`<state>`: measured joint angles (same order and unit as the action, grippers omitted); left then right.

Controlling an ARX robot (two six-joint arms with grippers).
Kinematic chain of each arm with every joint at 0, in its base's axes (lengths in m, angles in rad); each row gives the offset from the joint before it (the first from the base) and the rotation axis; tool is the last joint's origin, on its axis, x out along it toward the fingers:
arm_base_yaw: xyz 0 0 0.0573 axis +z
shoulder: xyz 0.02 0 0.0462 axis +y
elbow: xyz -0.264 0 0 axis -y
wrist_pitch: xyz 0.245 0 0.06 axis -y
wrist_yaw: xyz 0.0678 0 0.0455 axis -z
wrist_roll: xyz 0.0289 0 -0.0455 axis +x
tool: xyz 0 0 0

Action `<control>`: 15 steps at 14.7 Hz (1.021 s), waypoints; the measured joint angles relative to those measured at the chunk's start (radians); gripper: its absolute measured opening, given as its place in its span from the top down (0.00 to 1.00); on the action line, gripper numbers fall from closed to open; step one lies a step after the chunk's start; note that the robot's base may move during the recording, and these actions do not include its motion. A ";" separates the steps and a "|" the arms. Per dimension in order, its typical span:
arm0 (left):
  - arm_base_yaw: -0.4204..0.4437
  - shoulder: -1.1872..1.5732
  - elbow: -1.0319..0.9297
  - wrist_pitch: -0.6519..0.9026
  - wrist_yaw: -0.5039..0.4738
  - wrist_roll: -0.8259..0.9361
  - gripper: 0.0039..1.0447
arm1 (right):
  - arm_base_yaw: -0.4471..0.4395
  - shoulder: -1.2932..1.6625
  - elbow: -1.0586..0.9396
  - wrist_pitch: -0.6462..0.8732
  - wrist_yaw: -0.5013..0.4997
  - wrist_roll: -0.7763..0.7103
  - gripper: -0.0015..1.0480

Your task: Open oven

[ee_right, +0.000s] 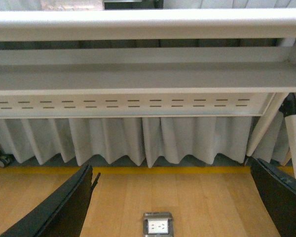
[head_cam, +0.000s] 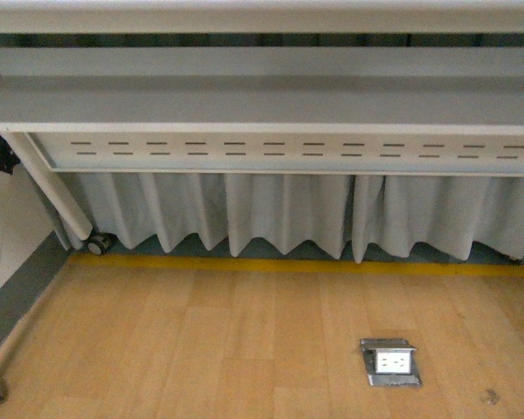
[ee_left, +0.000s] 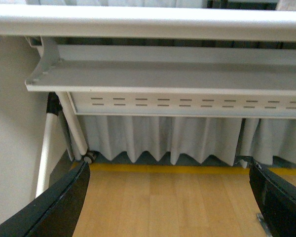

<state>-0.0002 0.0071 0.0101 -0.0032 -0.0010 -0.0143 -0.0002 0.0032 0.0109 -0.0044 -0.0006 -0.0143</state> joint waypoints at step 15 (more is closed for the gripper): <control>0.000 0.000 0.000 -0.001 0.001 0.000 0.06 | 0.000 0.000 0.000 0.000 0.000 0.000 0.06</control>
<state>-0.0002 0.0071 0.0101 -0.0040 -0.0002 -0.0143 -0.0002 0.0029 0.0109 -0.0044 -0.0002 -0.0147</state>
